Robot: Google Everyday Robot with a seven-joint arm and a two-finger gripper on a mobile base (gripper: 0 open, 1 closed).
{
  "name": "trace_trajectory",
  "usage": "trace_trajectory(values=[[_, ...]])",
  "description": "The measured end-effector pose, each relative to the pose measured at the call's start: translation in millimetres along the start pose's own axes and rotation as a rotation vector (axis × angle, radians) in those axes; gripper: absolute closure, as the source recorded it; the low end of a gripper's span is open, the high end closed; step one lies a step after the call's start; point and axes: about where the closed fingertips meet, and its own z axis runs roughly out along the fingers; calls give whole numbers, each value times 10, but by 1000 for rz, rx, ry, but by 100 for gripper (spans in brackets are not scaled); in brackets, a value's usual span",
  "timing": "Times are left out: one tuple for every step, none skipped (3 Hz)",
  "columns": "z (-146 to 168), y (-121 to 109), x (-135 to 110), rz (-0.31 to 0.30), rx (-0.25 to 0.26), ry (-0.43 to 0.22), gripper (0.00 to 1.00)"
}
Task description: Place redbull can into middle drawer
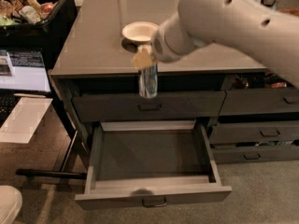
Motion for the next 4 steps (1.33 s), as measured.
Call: trace_trajectory(values=[[244,-44,682,85,23,111,100],[245,-44,682,85,23,111,100],[304,-28,749,79,-14,120,100],[591,84,1229,99,-114,126,100]])
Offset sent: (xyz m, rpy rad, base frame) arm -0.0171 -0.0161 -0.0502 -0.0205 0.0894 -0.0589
